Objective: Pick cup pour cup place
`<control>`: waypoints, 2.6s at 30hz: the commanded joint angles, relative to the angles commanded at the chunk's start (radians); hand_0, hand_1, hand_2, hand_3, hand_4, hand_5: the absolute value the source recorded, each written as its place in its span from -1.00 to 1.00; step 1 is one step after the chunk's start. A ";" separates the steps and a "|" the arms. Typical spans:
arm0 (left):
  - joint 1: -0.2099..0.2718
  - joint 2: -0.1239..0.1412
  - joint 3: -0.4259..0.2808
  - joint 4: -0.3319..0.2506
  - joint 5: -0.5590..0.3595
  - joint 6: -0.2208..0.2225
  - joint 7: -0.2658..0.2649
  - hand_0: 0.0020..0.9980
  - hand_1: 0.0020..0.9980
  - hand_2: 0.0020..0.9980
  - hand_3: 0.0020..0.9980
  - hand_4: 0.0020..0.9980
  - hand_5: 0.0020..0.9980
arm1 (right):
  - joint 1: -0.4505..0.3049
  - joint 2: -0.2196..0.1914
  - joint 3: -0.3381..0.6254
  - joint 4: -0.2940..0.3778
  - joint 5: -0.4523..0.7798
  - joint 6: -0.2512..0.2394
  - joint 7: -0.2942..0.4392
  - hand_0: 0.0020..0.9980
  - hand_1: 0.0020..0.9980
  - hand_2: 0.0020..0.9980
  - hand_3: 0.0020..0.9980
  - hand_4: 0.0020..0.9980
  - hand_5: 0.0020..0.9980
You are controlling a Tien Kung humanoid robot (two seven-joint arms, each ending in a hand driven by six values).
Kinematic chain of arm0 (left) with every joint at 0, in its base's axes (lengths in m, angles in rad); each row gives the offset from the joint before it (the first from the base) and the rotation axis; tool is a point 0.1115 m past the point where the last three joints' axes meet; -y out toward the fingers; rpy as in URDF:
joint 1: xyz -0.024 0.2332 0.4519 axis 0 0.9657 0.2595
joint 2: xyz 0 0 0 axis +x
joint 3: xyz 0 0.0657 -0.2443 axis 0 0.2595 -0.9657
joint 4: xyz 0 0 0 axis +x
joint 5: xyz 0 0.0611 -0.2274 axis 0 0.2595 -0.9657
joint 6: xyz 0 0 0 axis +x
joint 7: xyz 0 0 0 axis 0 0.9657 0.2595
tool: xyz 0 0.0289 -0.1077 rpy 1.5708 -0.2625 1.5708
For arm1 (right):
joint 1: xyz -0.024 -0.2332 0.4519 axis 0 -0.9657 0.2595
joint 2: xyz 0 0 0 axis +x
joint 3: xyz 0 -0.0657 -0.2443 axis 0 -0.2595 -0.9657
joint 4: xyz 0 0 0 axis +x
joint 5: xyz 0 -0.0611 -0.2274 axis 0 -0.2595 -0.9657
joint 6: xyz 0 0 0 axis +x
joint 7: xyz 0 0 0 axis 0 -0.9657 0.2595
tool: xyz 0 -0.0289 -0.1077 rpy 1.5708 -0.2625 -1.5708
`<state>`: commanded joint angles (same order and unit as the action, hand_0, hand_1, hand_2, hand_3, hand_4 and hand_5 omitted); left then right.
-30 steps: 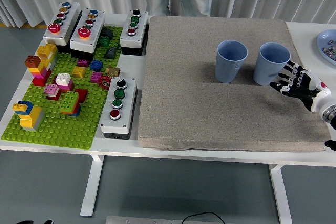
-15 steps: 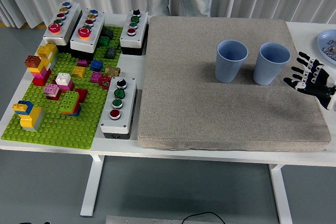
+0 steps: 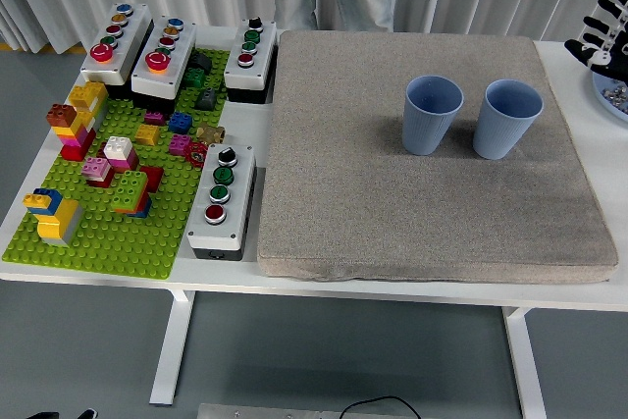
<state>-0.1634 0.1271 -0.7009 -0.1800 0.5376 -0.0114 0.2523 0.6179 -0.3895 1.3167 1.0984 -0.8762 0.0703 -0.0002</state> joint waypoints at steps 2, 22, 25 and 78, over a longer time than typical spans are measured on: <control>-0.001 0.000 -0.004 0.000 0.006 0.000 0.002 0.53 0.61 0.64 0.32 0.06 0.83 | 0.028 0.017 0.018 0.019 0.002 -0.040 0.006 0.81 0.74 0.84 0.86 0.66 -0.71; -0.008 -0.007 0.017 0.000 -0.008 0.003 -0.006 0.53 0.62 0.65 0.32 0.06 0.82 | 0.027 0.090 0.155 0.065 0.023 -0.109 0.023 0.69 0.54 0.55 0.66 0.61 -0.69; -0.007 -0.005 0.020 0.000 -0.013 0.004 -0.007 0.53 0.62 0.65 0.32 0.06 0.82 | 0.026 0.092 0.163 0.056 0.050 -0.110 0.018 0.69 0.54 0.55 0.66 0.61 -0.69; -0.010 -0.003 0.021 0.000 -0.009 0.003 -0.007 0.53 0.62 0.65 0.32 0.07 0.82 | 0.070 0.123 0.208 -0.020 0.381 -0.209 -0.108 0.78 0.59 0.62 0.69 0.55 0.64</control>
<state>-0.1729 0.1242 -0.6796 -0.1800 0.5282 -0.0081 0.2451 0.6875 -0.2663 1.5244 1.0788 -0.4947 -0.1383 -0.1085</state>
